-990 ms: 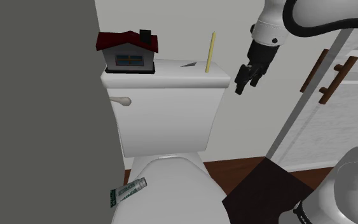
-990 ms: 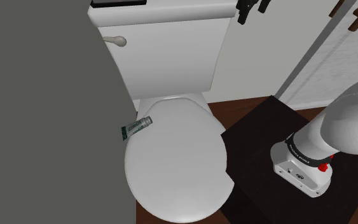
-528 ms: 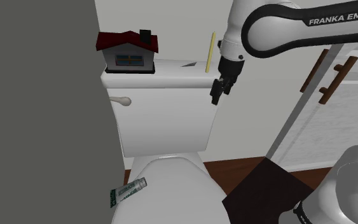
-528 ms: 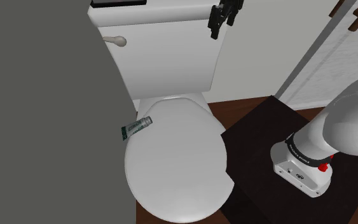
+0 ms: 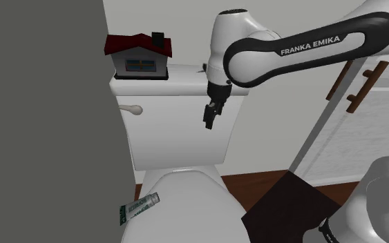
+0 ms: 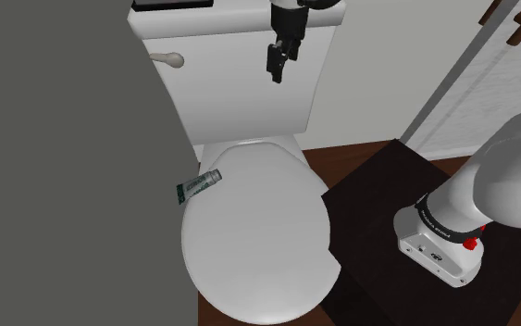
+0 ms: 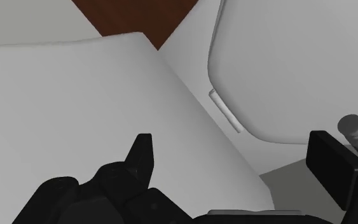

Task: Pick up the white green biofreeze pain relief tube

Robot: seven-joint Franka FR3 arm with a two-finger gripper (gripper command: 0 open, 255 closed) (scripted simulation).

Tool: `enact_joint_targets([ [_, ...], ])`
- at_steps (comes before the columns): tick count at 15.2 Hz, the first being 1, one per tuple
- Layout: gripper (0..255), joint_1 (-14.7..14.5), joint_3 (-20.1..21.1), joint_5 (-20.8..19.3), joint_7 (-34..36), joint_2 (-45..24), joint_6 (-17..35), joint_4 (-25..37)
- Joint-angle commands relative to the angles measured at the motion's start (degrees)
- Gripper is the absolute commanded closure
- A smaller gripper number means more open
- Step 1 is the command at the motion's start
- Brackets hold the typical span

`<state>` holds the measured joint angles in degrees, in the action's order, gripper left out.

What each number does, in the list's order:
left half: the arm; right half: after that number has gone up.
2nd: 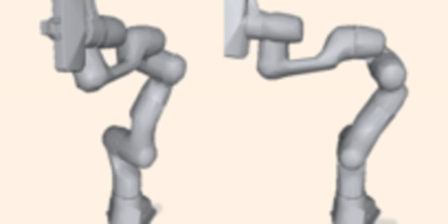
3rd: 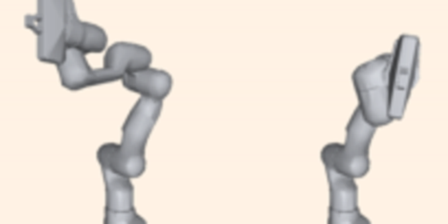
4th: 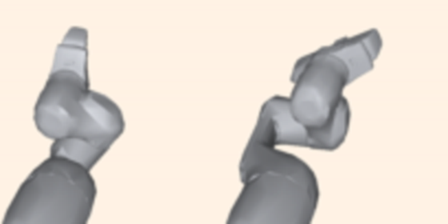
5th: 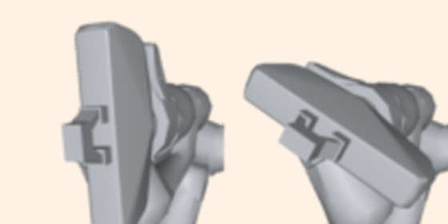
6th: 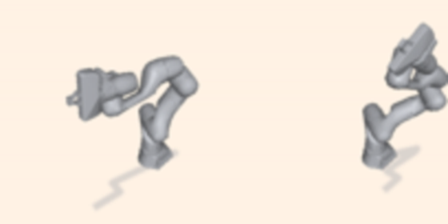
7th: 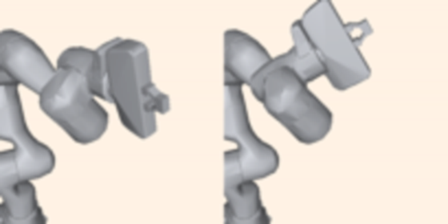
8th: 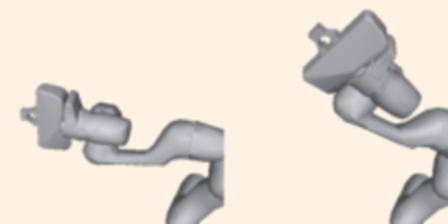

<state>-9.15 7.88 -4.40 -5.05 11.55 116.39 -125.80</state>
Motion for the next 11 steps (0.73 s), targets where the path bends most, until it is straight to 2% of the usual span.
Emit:
enact_joint_targets([
  [1, 0, -0.8, 0.9, -0.6, -1.1, -3.9, 1.7, 1.8],
  [11, 0, -5.3, 5.2, -5.4, -4.9, -21.2, 7.5, 10.5],
])
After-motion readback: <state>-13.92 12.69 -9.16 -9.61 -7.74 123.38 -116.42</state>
